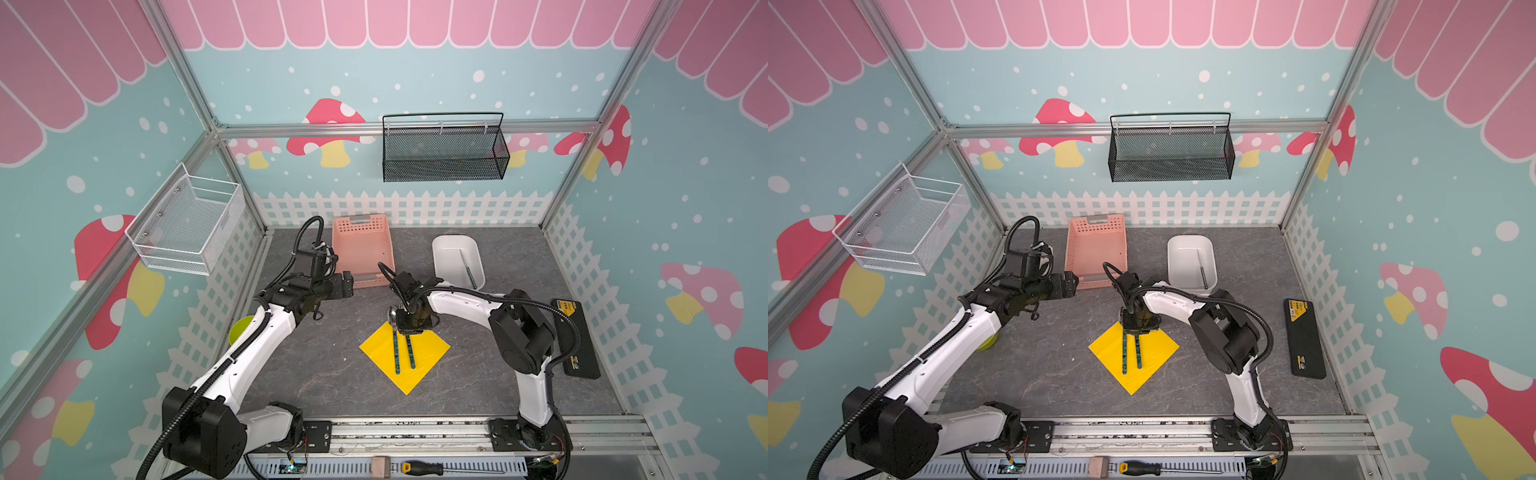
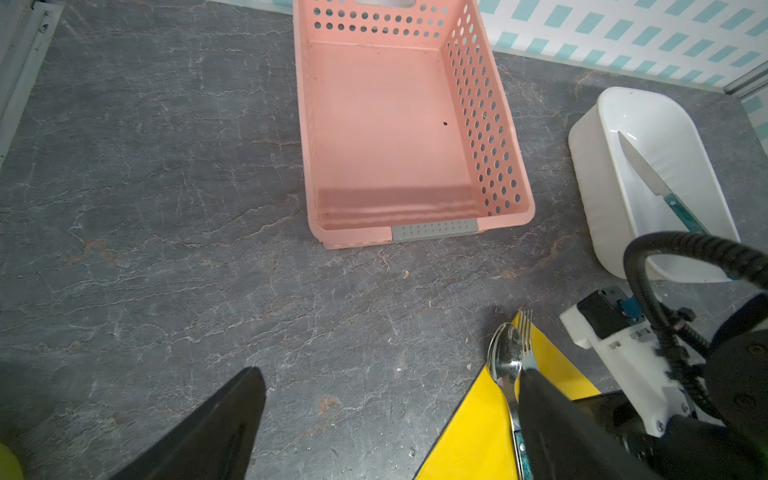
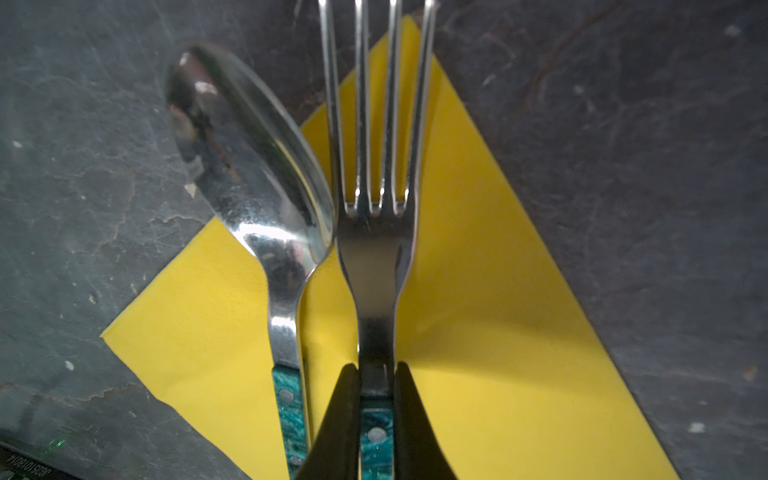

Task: Place the utensils on the paper napkin and roll it up
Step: 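Press the fork flat on the napkin and open the right gripper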

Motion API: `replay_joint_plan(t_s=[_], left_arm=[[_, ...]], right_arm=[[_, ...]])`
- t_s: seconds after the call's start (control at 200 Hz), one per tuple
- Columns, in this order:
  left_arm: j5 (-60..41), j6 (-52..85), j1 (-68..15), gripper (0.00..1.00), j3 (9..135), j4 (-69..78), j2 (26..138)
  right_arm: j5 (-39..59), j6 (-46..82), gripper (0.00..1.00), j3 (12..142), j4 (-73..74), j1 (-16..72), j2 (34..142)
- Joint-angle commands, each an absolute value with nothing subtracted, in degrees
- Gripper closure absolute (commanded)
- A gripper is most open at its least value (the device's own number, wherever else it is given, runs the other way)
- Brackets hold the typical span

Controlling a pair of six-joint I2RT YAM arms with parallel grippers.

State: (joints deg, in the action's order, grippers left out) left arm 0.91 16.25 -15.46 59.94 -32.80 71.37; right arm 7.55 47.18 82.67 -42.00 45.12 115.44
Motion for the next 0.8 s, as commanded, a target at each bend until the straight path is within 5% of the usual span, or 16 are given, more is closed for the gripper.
replay_joint_plan(t_s=[0.0,0.63,0.796], left_arm=[[1.94,15.89,-15.58,0.03,61.48,-33.85,71.67],[2.26,15.69,-15.61,0.03,61.50,-33.84,71.71],[2.15,15.73,-15.60,0.03,61.48,-33.86,71.63]], right_arm=[[8.31,47.28,0.93,84.02,-42.64,45.70,116.76],[8.79,48.60,0.74,83.76,-42.26,45.88,117.39],[8.44,48.87,0.78,83.76,-42.28,45.87,117.33]])
